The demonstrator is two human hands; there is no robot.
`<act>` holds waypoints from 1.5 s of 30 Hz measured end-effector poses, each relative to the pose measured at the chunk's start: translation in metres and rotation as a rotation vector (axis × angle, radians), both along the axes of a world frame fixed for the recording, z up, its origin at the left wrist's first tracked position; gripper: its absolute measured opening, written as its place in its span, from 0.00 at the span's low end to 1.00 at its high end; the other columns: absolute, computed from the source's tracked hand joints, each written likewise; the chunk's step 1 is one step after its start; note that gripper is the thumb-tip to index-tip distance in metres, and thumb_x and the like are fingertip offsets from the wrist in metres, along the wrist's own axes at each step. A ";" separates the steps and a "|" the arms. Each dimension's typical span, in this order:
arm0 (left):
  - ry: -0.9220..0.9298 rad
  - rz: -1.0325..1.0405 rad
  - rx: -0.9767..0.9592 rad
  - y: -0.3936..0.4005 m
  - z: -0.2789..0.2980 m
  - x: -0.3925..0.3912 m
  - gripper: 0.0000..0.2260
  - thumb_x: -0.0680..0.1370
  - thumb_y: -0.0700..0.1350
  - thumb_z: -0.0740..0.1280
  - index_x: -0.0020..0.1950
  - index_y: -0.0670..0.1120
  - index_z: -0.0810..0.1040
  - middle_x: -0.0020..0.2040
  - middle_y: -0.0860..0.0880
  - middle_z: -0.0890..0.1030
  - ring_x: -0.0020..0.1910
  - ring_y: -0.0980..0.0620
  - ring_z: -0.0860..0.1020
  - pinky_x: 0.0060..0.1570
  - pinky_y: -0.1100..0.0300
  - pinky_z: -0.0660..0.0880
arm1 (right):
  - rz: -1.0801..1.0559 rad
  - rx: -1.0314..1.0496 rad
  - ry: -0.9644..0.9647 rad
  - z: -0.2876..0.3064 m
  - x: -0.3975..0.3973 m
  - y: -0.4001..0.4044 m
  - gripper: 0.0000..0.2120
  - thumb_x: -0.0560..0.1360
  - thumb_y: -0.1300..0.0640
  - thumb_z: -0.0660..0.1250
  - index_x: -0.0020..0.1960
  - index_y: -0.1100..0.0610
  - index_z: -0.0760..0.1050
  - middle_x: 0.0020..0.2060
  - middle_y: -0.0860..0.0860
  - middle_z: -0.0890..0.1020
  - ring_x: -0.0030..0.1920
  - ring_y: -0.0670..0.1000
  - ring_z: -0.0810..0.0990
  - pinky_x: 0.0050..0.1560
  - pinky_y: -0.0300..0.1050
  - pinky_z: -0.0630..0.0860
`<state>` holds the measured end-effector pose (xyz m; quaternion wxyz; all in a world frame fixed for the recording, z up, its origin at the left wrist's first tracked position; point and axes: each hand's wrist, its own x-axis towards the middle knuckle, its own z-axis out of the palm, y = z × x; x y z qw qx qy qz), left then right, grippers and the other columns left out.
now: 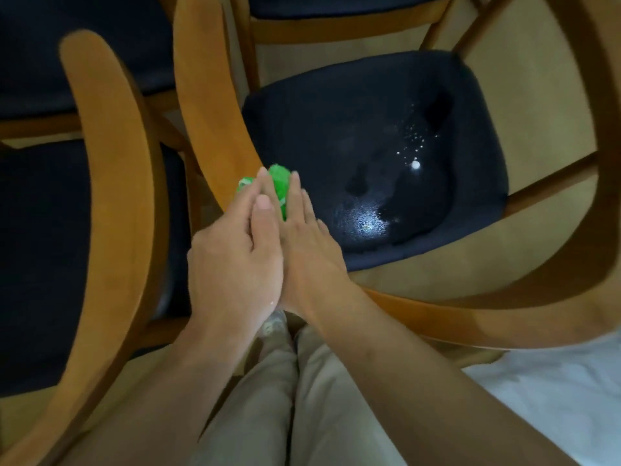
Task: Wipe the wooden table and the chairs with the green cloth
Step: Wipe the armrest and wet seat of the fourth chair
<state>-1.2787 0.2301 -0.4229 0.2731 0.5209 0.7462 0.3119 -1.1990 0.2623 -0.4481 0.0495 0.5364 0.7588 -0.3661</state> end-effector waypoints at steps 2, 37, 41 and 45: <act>0.070 -0.101 -0.039 -0.011 0.002 0.015 0.17 0.82 0.53 0.52 0.55 0.51 0.78 0.37 0.54 0.80 0.35 0.57 0.79 0.36 0.52 0.78 | -0.043 -0.111 -0.018 0.005 0.023 -0.020 0.43 0.80 0.48 0.61 0.78 0.51 0.30 0.79 0.54 0.39 0.79 0.54 0.40 0.77 0.56 0.51; -0.532 -0.435 -0.140 -0.010 0.010 0.187 0.20 0.80 0.58 0.51 0.47 0.50 0.79 0.40 0.50 0.83 0.42 0.54 0.82 0.41 0.52 0.81 | -0.174 0.057 -0.444 0.073 0.266 -0.021 0.19 0.82 0.40 0.49 0.38 0.47 0.65 0.30 0.42 0.73 0.33 0.38 0.71 0.74 0.57 0.57; -0.570 -0.213 -0.130 -0.004 0.000 0.188 0.16 0.79 0.58 0.51 0.47 0.58 0.78 0.42 0.54 0.83 0.46 0.57 0.82 0.50 0.51 0.80 | -0.183 0.122 -0.479 0.063 0.252 -0.014 0.22 0.82 0.42 0.48 0.34 0.50 0.66 0.28 0.45 0.71 0.30 0.41 0.67 0.73 0.61 0.56; -0.584 0.035 -0.123 -0.007 -0.009 0.182 0.16 0.79 0.56 0.53 0.44 0.56 0.79 0.42 0.52 0.83 0.45 0.55 0.82 0.50 0.48 0.79 | 0.027 0.174 -0.383 0.054 0.209 -0.032 0.24 0.82 0.45 0.53 0.30 0.51 0.55 0.25 0.45 0.60 0.25 0.46 0.58 0.32 0.44 0.66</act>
